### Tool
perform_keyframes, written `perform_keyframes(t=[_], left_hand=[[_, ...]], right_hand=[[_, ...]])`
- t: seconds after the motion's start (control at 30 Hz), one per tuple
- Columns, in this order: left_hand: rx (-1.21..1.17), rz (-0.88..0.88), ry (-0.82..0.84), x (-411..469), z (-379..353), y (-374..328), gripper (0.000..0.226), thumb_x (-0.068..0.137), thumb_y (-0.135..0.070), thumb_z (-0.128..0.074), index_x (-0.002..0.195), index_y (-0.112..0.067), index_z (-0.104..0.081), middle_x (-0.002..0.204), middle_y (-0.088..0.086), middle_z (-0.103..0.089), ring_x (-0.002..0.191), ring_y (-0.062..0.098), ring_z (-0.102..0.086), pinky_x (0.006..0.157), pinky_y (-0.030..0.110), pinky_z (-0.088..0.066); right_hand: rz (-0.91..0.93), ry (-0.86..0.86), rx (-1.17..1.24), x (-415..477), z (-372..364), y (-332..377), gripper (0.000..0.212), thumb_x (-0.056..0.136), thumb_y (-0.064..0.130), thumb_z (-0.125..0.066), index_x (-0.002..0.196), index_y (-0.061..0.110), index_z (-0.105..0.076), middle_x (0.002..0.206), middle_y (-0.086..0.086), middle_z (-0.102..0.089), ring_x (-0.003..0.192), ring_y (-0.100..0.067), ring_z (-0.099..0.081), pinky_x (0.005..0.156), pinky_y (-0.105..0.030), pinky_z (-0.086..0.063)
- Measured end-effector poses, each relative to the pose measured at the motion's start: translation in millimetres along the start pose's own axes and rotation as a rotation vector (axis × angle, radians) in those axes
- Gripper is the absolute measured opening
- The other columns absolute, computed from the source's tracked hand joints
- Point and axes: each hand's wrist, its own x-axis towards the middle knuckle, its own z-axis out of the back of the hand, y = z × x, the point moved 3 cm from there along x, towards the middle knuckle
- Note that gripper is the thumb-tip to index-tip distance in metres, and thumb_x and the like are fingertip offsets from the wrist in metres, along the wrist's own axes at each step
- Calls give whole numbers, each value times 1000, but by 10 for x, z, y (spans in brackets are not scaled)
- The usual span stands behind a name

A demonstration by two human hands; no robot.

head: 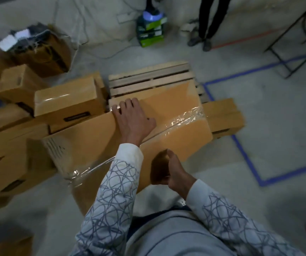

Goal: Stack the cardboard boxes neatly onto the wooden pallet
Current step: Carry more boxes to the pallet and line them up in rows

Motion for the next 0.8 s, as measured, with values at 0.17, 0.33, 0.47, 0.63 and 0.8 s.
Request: perform_keyframes(t=[0.17, 0.33, 0.47, 0.63, 0.8], left_hand=[[-41, -171, 54, 236, -265, -1331, 75, 79, -52, -63, 138, -10, -46, 136, 11, -52, 129, 33, -43, 116, 54, -23], [-85, -326, 117, 471, -521, -2430, 75, 76, -53, -66, 136, -11, -47, 137, 11, -50, 131, 33, -42, 118, 54, -20], [-118, -401, 154, 780, -742, -3184, 76, 74, -52, -68, 135, -13, -46, 134, 9, -50, 128, 31, -43, 117, 51, -18], [-132, -451, 186, 1443, -1030, -4033, 76, 76, -53, -67, 137, -13, -46, 138, 10, -49, 130, 31, -43, 116, 50, -19], [-156, -398, 256, 2274, -1141, -4681, 75, 75, -54, -67, 135, -14, -47, 136, 9, -50, 130, 32, -42, 118, 53, -18]], right_hand=[[29, -66, 146, 35, 902, 599, 73, 90, 64, -63, 141, 14, -48, 127, -20, -62, 110, -46, -60, 64, -67, -59], [34, -122, 268, 103, 1589, 1125, 68, 91, 63, -61, 140, 17, -49, 130, -19, -61, 107, -47, -63, 62, -59, -62], [19, -162, 342, 246, 1993, 1619, 64, 92, 64, -61, 135, 18, -49, 127, -19, -62, 101, -46, -65, 69, -60, -63], [18, -161, 359, 525, 2360, 2542, 57, 97, 60, -56, 135, 18, -49, 108, -15, -62, 101, -44, -63, 70, -56, -63], [30, -256, 308, 763, 2645, 3548, 55, 97, 53, -62, 134, 15, -49, 109, -16, -59, 93, -45, -64, 79, -64, -60]])
